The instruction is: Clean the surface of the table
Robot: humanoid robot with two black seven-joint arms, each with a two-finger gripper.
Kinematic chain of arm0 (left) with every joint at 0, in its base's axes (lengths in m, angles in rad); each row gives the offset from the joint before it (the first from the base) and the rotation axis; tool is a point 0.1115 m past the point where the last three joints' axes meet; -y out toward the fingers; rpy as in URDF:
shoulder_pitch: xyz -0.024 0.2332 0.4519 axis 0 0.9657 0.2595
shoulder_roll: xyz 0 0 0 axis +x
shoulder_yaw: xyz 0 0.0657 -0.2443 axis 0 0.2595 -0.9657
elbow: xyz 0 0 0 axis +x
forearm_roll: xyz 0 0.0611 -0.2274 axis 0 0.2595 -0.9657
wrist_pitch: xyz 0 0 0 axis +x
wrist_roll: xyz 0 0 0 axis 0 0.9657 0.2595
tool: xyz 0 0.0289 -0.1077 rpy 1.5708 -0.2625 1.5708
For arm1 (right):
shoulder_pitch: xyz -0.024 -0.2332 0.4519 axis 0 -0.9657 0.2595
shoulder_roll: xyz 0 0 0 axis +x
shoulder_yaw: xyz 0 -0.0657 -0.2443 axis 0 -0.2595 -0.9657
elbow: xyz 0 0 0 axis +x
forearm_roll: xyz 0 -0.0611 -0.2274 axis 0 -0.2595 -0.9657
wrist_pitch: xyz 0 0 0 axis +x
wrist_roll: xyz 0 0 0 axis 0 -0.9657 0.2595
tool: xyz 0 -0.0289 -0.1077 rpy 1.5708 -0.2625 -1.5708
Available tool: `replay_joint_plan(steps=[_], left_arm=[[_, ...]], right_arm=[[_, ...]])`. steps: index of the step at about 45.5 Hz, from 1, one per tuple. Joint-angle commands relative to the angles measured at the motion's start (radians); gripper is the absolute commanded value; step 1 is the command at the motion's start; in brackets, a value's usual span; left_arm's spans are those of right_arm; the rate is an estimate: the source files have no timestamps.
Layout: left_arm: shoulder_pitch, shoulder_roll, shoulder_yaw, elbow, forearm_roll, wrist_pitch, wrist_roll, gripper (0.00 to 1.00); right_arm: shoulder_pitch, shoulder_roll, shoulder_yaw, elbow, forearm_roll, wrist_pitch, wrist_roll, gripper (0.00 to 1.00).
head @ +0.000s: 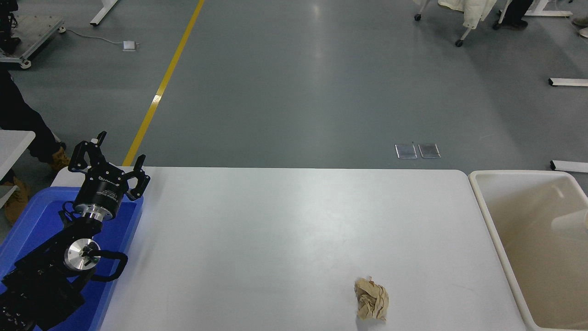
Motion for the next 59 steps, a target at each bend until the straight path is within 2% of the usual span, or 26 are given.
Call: replay_joint_plan(steps=[1, 3, 7, 8, 11, 12, 14, 23, 29, 35, 43, 49, 59], left_arm=[[0.0, 0.0, 0.0, 0.0, 0.001, 0.0, 0.0, 1.0], [0.0, 0.0, 0.0, 0.0, -0.001, 0.0, 0.0, 1.0], [0.0, 0.0, 0.0, 0.0, -0.001, 0.0, 0.0, 1.0], [0.0, 0.0, 0.0, 0.0, -0.001, 0.0, 0.0, 1.0], [0.0, 0.0, 0.0, 0.0, -0.001, 0.0, 0.0, 1.0], [0.0, 0.002, 0.0, 0.0, 0.001, 0.0, 0.0, 1.0], [0.0, 0.0, 0.0, 0.0, -0.001, 0.0, 0.0, 1.0], [0.0, 0.0, 0.0, 0.0, 0.001, 0.0, 0.0, 1.0], [0.0, 0.0, 0.0, 0.0, -0.001, 0.0, 0.0, 1.0], [0.0, 0.0, 0.0, 0.0, -0.001, 0.0, 0.0, 1.0], [0.0, 0.0, 0.0, 0.0, 0.001, 0.002, 0.0, 1.0], [0.0, 0.0, 0.0, 0.0, -0.001, 0.0, 0.0, 1.0], [0.0, 0.0, 0.0, 0.0, -0.001, 0.002, 0.0, 1.0]], right_arm=[[-0.02, 0.019, 0.0, 0.0, 0.002, -0.007, 0.0, 0.03], [-0.02, 0.019, 0.0, 0.0, 0.002, -0.007, -0.002, 0.12], [-0.02, 0.019, 0.002, 0.0, 0.002, -0.007, -0.002, 0.41], [-0.02, 0.019, 0.002, 0.0, 0.002, -0.007, -0.002, 0.5], [-0.02, 0.019, 0.002, 0.0, 0.002, -0.007, -0.002, 0.84], [-0.02, 0.019, 0.003, 0.0, 0.003, -0.007, -0.002, 0.92], [-0.02, 0.019, 0.003, 0.0, 0.003, -0.007, -0.002, 0.97], [-0.007, 0.005, 0.023, 0.015, 0.005, -0.007, 0.0, 0.98], [0.043, -0.024, 0.128, 0.066, 0.005, -0.004, 0.003, 0.98], [0.147, -0.153, 0.26, 0.237, 0.003, 0.001, 0.003, 0.99], [0.331, -0.317, 0.3, 0.429, 0.003, 0.004, 0.001, 0.99], [0.428, -0.34, 0.382, 0.442, 0.003, 0.004, 0.003, 0.99], [0.447, -0.326, 0.625, 0.44, 0.005, 0.007, 0.009, 0.99]])
